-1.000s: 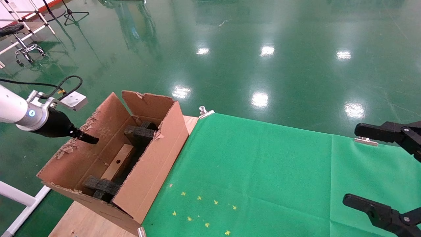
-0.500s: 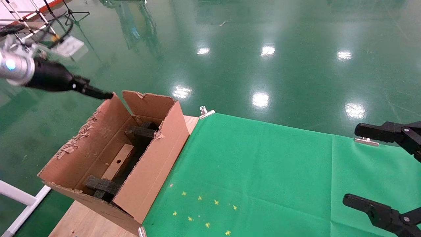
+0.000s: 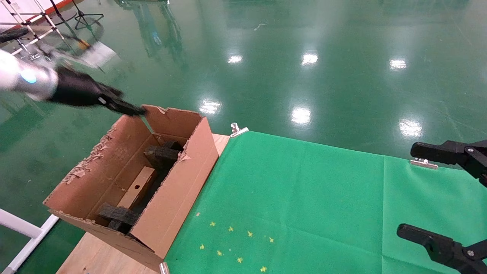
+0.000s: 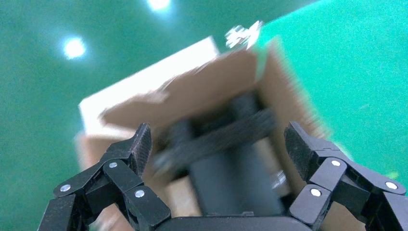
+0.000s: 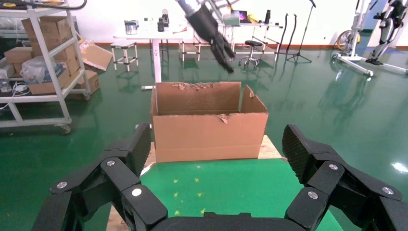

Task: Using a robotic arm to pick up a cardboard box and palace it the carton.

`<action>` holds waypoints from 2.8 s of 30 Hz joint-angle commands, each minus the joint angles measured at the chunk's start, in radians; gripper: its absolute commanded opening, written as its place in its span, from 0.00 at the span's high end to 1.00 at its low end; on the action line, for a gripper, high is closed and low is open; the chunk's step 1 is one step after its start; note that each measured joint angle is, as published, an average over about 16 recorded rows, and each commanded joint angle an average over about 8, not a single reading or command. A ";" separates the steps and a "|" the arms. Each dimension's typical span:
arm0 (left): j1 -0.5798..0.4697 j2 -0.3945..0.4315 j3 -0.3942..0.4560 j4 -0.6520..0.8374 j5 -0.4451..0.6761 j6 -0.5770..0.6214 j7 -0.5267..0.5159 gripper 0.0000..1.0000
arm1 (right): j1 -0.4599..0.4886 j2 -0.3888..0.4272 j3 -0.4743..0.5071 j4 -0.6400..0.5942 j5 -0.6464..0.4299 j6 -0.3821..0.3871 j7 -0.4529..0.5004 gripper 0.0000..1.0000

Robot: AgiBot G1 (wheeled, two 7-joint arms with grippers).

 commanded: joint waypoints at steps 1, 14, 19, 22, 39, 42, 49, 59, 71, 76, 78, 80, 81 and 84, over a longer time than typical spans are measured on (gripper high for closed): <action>0.034 -0.004 -0.035 -0.035 -0.025 0.012 0.011 0.00 | 0.000 0.000 0.000 0.000 0.000 0.000 0.000 0.00; 0.269 -0.030 -0.278 -0.271 -0.193 0.091 0.086 0.00 | 0.000 0.000 0.000 0.000 0.000 0.000 0.000 0.00; 0.352 -0.039 -0.364 -0.355 -0.253 0.119 0.113 0.00 | 0.000 0.000 0.000 0.000 0.000 0.000 0.000 0.00; 0.399 -0.045 -0.412 -0.402 -0.287 0.135 0.128 0.00 | 0.000 0.000 0.000 0.000 0.000 0.000 0.000 0.00; 0.667 -0.075 -0.689 -0.672 -0.479 0.226 0.214 0.00 | 0.000 0.000 0.000 0.000 0.000 0.000 0.000 0.00; 0.715 -0.080 -0.739 -0.720 -0.513 0.242 0.229 0.00 | 0.000 0.000 0.000 0.000 0.000 0.000 0.000 0.00; 0.836 -0.093 -0.864 -0.842 -0.600 0.283 0.268 0.00 | 0.000 0.000 0.000 0.000 0.000 0.000 0.000 0.00; 0.957 -0.107 -0.989 -0.964 -0.688 0.325 0.304 0.00 | 0.000 0.000 0.000 0.000 0.000 0.000 0.000 0.00; 0.948 -0.107 -0.980 -0.955 -0.683 0.321 0.302 0.00 | 0.000 0.000 0.000 0.000 0.000 0.000 0.000 0.00; 0.943 -0.106 -0.974 -0.949 -0.678 0.319 0.301 0.00 | 0.000 0.000 0.000 0.000 0.000 0.000 0.000 0.00; 0.941 -0.106 -0.972 -0.947 -0.676 0.318 0.301 0.00 | 0.000 0.000 0.000 0.000 0.000 0.000 0.000 0.00; 0.940 -0.106 -0.971 -0.946 -0.675 0.318 0.300 0.00 | 0.000 0.000 0.000 0.000 0.000 0.000 0.000 0.00; 0.939 -0.105 -0.970 -0.945 -0.675 0.317 0.300 0.00 | 0.000 0.000 0.000 0.000 0.000 0.000 0.000 0.00; 0.937 -0.105 -0.968 -0.944 -0.673 0.317 0.300 0.00 | 0.000 0.000 0.000 0.000 0.000 0.000 0.000 0.00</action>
